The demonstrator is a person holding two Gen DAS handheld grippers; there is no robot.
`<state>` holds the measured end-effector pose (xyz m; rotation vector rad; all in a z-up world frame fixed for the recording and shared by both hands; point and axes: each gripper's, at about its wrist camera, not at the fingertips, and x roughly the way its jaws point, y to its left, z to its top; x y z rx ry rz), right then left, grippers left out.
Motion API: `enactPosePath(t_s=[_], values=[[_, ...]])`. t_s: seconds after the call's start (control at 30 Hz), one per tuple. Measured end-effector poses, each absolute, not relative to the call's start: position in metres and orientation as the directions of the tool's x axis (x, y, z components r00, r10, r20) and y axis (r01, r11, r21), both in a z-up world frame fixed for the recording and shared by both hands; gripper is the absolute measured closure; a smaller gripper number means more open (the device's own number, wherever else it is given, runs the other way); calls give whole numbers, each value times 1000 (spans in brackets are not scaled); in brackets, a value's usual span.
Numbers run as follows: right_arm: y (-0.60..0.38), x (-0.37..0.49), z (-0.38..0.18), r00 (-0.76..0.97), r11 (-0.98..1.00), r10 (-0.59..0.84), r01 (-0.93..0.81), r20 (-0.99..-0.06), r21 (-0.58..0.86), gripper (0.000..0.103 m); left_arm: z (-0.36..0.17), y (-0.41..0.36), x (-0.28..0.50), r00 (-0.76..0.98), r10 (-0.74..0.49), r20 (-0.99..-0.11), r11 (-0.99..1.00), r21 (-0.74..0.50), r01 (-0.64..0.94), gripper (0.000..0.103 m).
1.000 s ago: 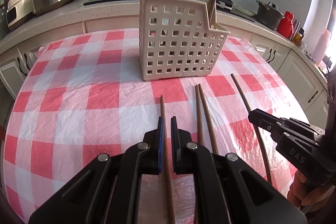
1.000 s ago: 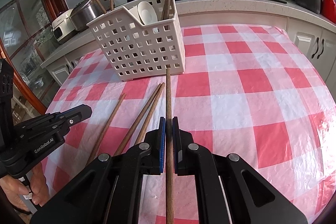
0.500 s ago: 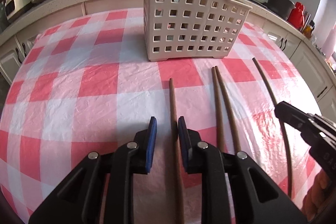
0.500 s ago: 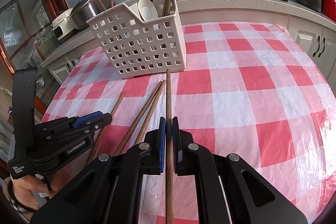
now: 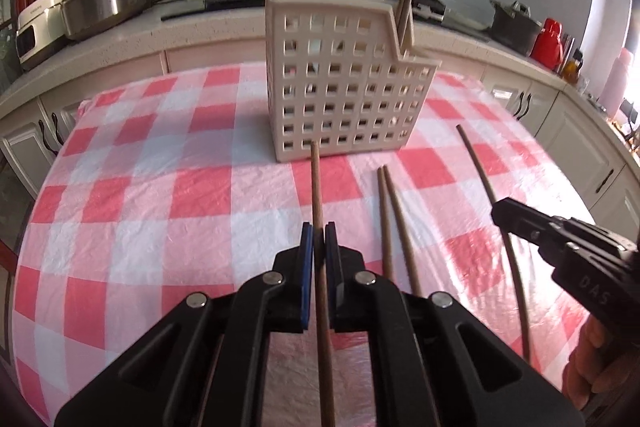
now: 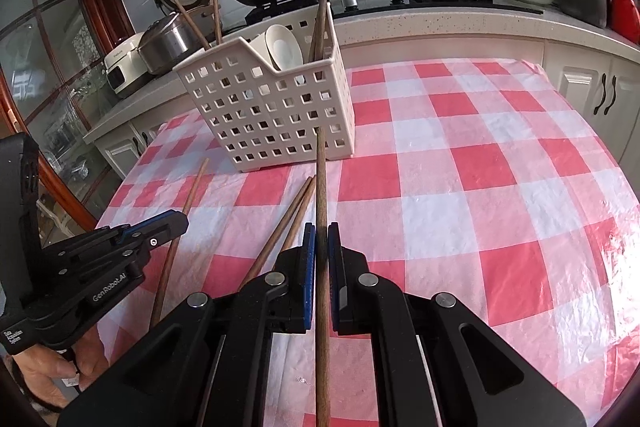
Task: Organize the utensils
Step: 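Carry both upright chopsticks toward the white basket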
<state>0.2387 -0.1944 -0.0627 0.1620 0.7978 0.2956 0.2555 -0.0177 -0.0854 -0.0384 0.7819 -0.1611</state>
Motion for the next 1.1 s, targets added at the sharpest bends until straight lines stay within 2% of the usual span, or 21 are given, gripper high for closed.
enactPosePath(t_s=[0.53, 0.8, 1.1], values=[[-192, 213, -17, 740, 939, 341, -245, -580, 240, 97, -19, -12, 203, 810, -206, -549, 978, -132, 159, 97], [-188, 198, 2, 768, 938, 346, -272, -540, 214, 97, 2, -16, 180, 859, -190, -475, 982, -92, 166, 97], [-181, 179, 23, 800, 936, 351, -305, -487, 173, 97, 13, -21, 163, 876, -198, -441, 980, -75, 184, 97]])
